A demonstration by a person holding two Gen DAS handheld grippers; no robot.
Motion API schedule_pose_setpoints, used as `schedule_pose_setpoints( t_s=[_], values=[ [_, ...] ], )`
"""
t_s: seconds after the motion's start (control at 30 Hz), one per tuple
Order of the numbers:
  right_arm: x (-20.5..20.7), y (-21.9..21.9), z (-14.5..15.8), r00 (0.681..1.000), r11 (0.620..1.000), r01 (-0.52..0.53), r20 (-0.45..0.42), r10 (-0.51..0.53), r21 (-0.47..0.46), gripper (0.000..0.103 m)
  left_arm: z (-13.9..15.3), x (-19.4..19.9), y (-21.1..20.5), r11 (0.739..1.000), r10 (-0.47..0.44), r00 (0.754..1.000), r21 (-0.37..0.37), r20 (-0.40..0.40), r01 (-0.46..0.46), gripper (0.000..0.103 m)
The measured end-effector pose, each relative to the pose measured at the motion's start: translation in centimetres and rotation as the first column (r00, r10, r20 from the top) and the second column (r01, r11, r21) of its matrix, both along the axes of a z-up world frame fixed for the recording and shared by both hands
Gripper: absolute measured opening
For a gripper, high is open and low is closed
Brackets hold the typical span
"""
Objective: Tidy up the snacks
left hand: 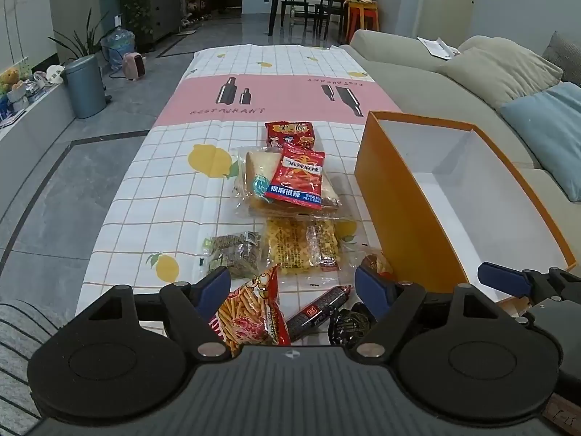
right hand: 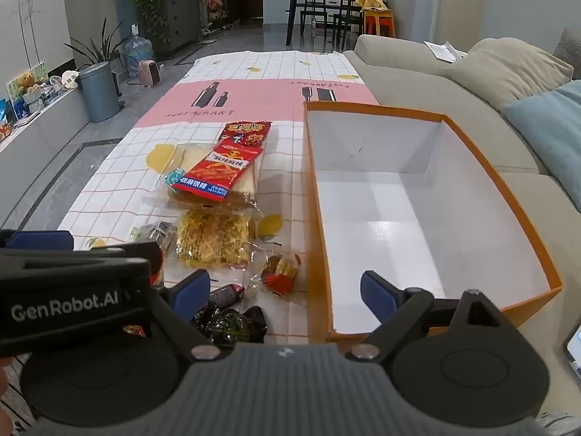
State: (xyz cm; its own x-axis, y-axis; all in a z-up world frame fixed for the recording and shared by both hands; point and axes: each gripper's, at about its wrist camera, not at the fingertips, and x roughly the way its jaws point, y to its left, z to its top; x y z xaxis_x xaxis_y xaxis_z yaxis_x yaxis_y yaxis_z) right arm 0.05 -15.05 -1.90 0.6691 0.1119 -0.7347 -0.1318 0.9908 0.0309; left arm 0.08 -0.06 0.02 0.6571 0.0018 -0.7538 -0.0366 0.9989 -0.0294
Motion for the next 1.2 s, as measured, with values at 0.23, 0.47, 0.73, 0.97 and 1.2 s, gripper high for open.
schedule_pose_setpoints(
  t_s=[0.23, 0.47, 0.73, 0.97, 1.2],
  values=[
    [-0.1, -0.4, 0.2, 1.0, 1.0, 0.003, 0.003, -0.003, 0.008, 0.088, 0.3, 0.2, -0.9, 1.0, 0.018, 1.0, 0.011, -0.004, -0.018, 0.092],
    [-0.1, 0.0, 0.2, 1.0, 1.0, 0.0, -0.006, 0.0, -0.009, 0.088, -0.5, 0.1, 0.1, 1.0, -0.007, 1.0, -0.015, -0.012, 0.007, 0.092],
    [-0.2, -0.1, 0.0, 1.0, 1.0, 0.001, -0.008, -0.001, -0.013, 0.088, -0.6, 0.1, 0.2, 1.0, -0.007, 1.0, -0.013, -0.018, 0.007, 0.092],
    [0.1, 0.1, -0.2, 1.0, 1.0, -0.001, -0.023, 0.001, -0.02, 0.087, -0.8, 0.1, 0.2, 1.0, -0.006, 0.999, -0.014, -0.032, 0.006, 0.092],
    [0.0, 0.1, -0.1, 1.0, 1.0, -0.001, -0.025, 0.0, -0.022, 0.087, -0.8, 0.2, 0.1, 1.0, -0.007, 0.999, -0.014, -0.036, 0.006, 0.092]
  ],
)
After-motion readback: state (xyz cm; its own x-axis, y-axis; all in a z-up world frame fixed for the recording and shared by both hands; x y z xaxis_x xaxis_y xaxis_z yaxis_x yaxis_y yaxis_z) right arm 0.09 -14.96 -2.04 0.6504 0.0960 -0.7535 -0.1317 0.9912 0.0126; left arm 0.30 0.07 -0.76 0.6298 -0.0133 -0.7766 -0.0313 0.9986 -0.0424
